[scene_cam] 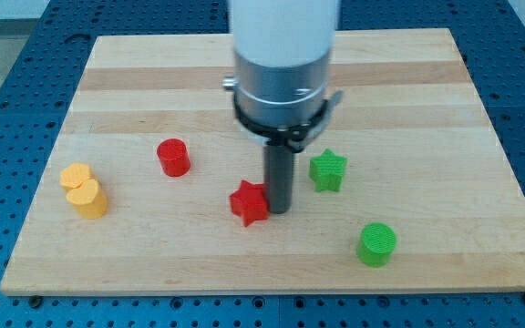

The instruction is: Move red star into red circle

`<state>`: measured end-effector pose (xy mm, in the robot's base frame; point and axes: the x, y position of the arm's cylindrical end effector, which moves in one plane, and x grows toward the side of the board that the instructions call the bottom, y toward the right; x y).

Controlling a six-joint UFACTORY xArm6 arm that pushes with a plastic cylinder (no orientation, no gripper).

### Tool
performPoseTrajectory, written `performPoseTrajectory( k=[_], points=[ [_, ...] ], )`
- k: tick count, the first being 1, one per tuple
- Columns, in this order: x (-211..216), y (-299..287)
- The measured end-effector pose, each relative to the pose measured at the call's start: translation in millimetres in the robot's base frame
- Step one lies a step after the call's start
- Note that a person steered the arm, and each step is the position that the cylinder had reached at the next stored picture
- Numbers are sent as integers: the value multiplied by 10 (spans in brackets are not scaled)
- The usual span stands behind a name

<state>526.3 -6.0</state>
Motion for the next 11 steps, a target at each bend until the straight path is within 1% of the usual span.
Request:
performPoseTrajectory(
  k=[1,2,3,4,5,6,7,8,9,10,11],
  points=[
    [72,71],
    [349,-60],
    [375,-571],
    [139,-1006],
    [211,-1035],
    [452,-822],
    [425,-460],
    [138,-266],
    [-213,-447],
    [-302,-425],
    [-303,-75]
  ],
)
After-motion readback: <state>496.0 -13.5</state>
